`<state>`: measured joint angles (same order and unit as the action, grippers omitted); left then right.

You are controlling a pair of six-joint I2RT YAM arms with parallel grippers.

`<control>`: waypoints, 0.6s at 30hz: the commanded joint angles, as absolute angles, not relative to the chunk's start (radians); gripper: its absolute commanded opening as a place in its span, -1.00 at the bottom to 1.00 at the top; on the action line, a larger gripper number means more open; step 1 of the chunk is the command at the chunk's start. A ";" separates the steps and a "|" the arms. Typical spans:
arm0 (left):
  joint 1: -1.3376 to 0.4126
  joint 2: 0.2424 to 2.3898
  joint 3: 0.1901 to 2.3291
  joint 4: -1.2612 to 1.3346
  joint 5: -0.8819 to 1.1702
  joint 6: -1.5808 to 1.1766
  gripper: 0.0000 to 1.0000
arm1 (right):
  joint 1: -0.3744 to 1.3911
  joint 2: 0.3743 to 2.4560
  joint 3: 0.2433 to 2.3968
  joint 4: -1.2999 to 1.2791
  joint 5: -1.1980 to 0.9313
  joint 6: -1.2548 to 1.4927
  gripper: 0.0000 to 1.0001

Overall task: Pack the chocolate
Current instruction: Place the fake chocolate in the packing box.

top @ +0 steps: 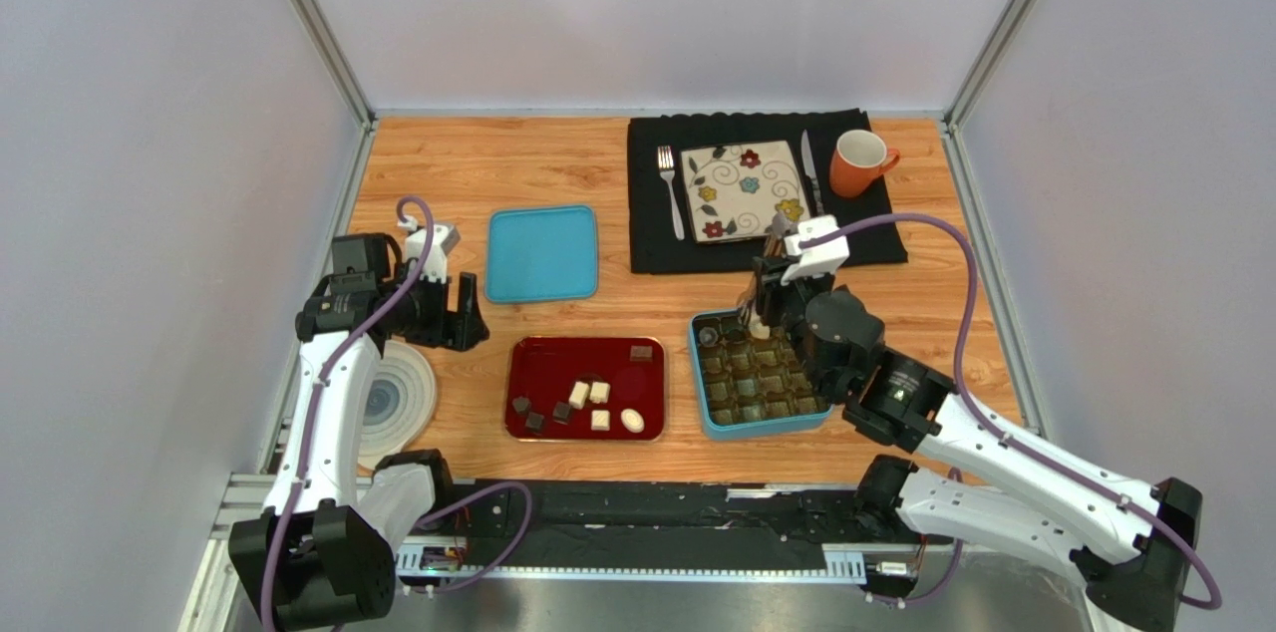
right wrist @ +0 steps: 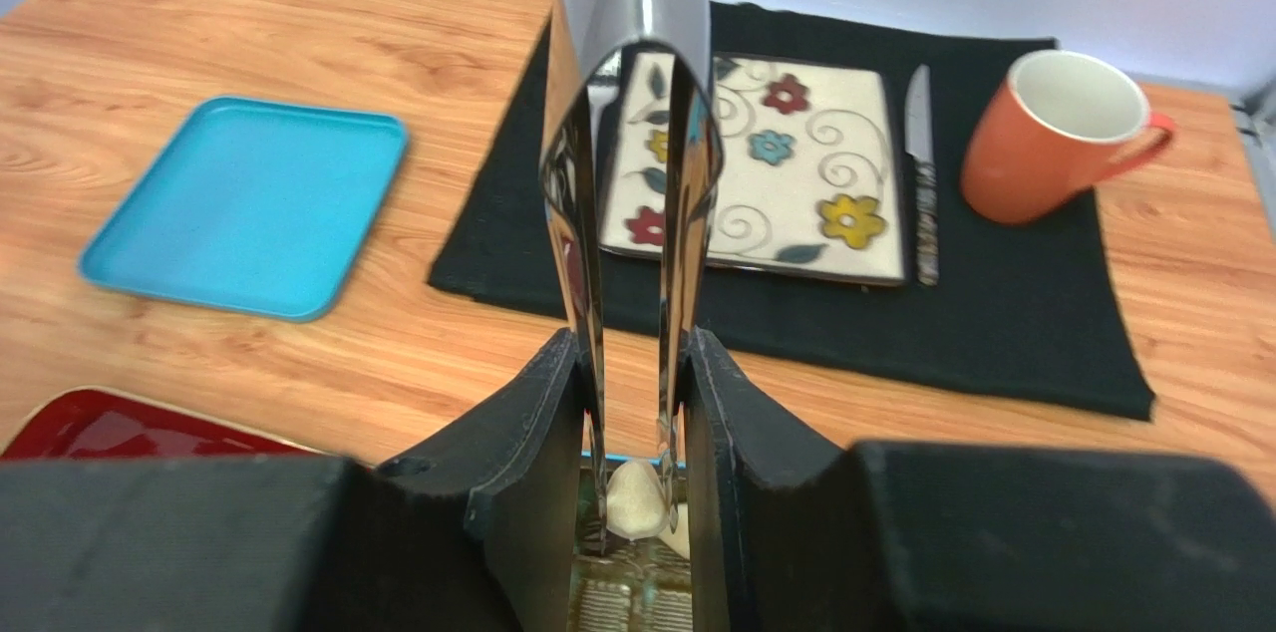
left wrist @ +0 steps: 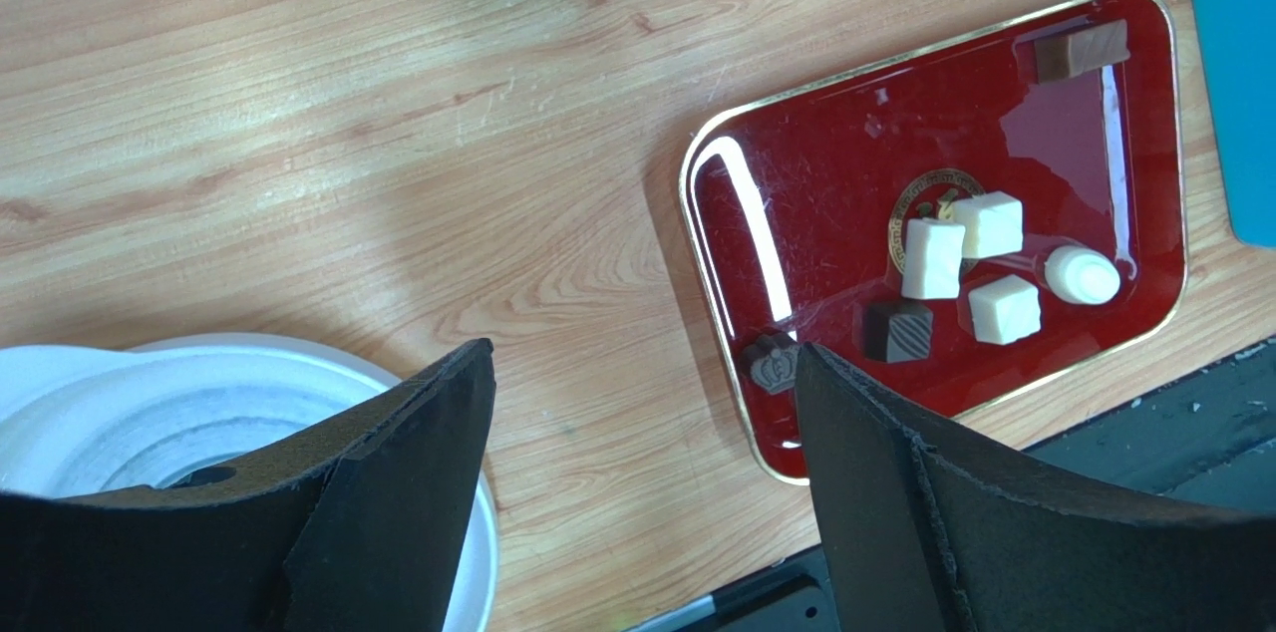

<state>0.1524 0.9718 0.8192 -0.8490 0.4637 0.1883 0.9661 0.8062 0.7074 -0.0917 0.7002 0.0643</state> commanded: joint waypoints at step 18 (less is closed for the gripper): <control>0.160 0.951 0.818 -0.851 0.502 0.213 0.64 | 0.813 0.727 0.655 -0.186 0.792 0.109 -0.38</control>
<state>0.1524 0.9707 0.8181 -0.8494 0.4778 0.1890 0.8284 0.7303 0.6533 -0.1997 0.7662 0.0891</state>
